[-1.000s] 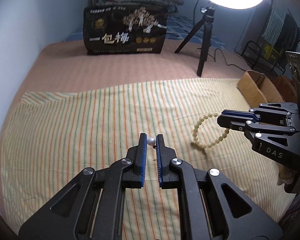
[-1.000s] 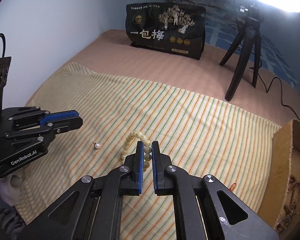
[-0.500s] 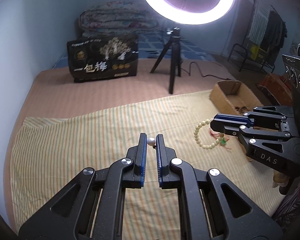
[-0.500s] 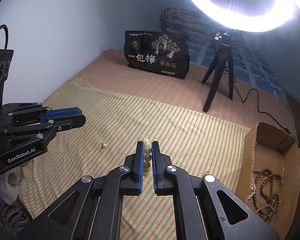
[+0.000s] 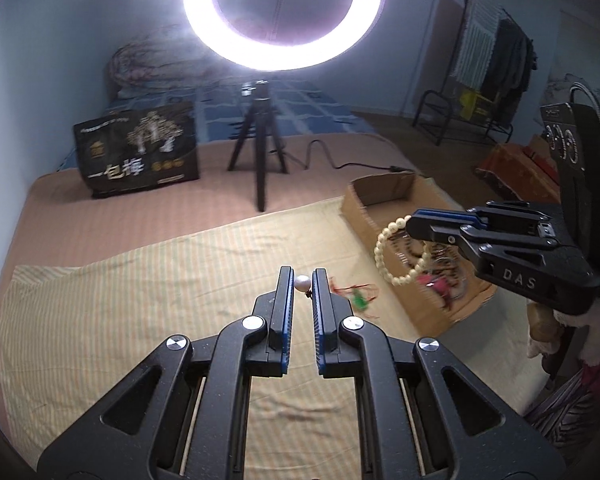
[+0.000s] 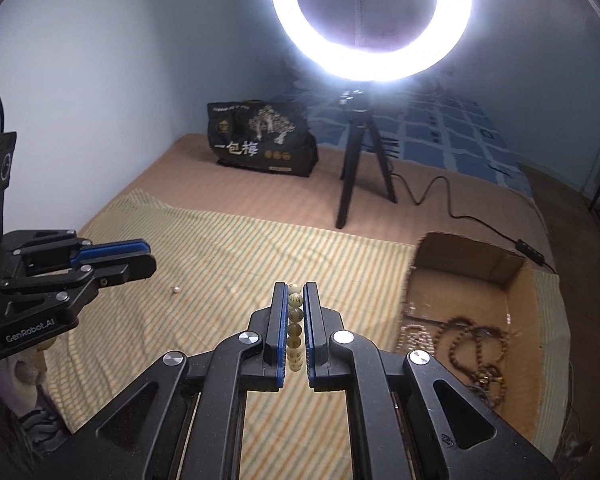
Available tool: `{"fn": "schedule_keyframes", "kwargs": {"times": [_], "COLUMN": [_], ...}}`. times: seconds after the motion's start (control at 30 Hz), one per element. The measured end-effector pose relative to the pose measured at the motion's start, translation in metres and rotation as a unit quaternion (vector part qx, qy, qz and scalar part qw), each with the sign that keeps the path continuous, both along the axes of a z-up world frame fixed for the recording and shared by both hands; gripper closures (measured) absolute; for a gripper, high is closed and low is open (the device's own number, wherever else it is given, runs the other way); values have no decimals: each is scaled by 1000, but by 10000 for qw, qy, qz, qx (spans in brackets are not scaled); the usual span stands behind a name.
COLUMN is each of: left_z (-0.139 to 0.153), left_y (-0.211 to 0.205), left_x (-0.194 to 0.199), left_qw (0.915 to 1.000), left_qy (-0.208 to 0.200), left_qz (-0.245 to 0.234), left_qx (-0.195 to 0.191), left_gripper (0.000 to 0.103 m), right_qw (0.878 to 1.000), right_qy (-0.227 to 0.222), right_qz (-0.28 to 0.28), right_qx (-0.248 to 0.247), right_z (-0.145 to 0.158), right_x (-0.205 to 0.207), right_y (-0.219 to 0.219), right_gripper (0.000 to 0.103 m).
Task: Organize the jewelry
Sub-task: 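Carry the pearl earring and cream bracelet over the cardboard box with both tools, then open the left tool to drop the earring while the right tool releases the bracelet into the box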
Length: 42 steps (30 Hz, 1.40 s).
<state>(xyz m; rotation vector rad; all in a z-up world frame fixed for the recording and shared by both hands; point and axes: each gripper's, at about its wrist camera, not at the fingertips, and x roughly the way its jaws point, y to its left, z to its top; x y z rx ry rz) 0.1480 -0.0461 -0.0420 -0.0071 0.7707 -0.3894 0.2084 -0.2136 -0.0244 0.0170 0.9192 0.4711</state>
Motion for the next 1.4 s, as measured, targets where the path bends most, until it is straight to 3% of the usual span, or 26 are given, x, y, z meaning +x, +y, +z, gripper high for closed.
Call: {"fn": "schedule_keyframes", "kwargs": {"times": [0.37, 0.77, 1.4], "left_z": [5, -12, -46], "left_y": [-67, -129, -172], "left_x": [4, 29, 64], "left_qw": [9988, 9964, 9945], "left_qy": [-67, 32, 312], "left_qz": [-420, -759, -961], "left_qx": [-243, -366, -264], "left_gripper": [96, 96, 96], "right_qw": [9978, 9929, 9861], "right_qy": [-17, 77, 375], "right_qz": [-661, -1184, -1598], "right_qx": [23, 38, -238], "right_z": [4, -5, -46], "right_x": [8, 28, 69], "right_y": [-72, -128, -161], "right_gripper": [97, 97, 97]}}
